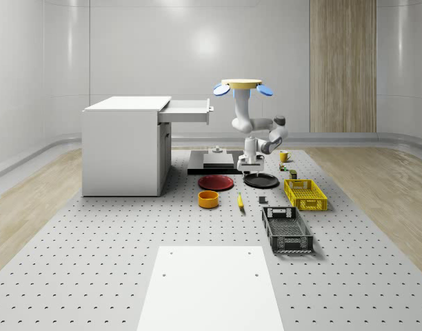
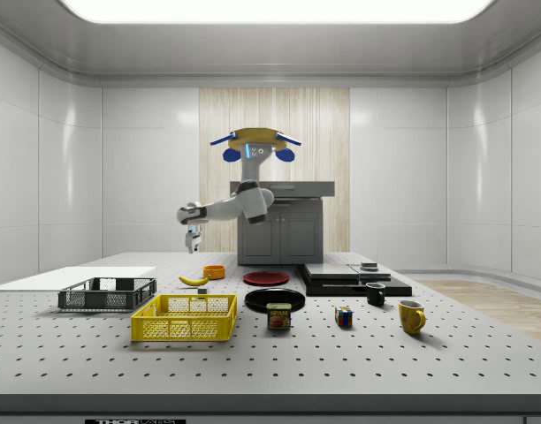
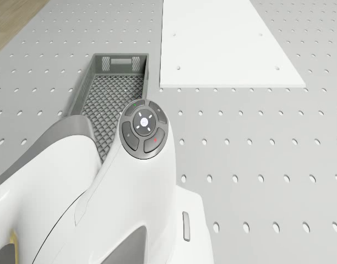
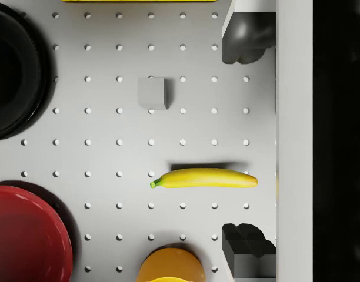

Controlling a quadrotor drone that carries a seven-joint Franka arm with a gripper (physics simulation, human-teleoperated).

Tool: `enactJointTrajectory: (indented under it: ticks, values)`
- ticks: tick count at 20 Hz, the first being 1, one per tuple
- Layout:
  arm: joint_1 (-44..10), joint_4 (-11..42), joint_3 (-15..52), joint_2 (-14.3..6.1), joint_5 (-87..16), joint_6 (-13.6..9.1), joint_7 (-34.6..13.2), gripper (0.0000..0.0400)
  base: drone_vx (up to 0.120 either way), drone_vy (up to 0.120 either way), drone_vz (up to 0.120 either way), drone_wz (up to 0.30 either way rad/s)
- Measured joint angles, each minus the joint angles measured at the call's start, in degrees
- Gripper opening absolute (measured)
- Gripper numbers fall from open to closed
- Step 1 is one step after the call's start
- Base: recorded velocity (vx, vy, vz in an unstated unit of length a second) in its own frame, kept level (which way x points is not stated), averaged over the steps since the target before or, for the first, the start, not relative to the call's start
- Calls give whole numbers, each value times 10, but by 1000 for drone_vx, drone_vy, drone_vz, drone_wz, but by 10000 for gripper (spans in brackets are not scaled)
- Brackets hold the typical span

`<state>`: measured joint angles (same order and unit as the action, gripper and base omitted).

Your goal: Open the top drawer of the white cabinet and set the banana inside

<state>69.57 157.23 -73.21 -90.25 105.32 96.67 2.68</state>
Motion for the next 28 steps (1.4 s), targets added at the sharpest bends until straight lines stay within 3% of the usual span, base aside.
enactJointTrajectory:
  ticks: [13, 22, 28]
  values:
    - [2, 0, 0, 1, 0, -1, 2, 400, 0, 0, -117, 0]
    - [51, 2, 6, 10, 10, -7, 54, 400, 0, 0, 0, 0]
    - [79, -11, 44, 17, 46, 4, 75, 400, 0, 0, 0, 0]
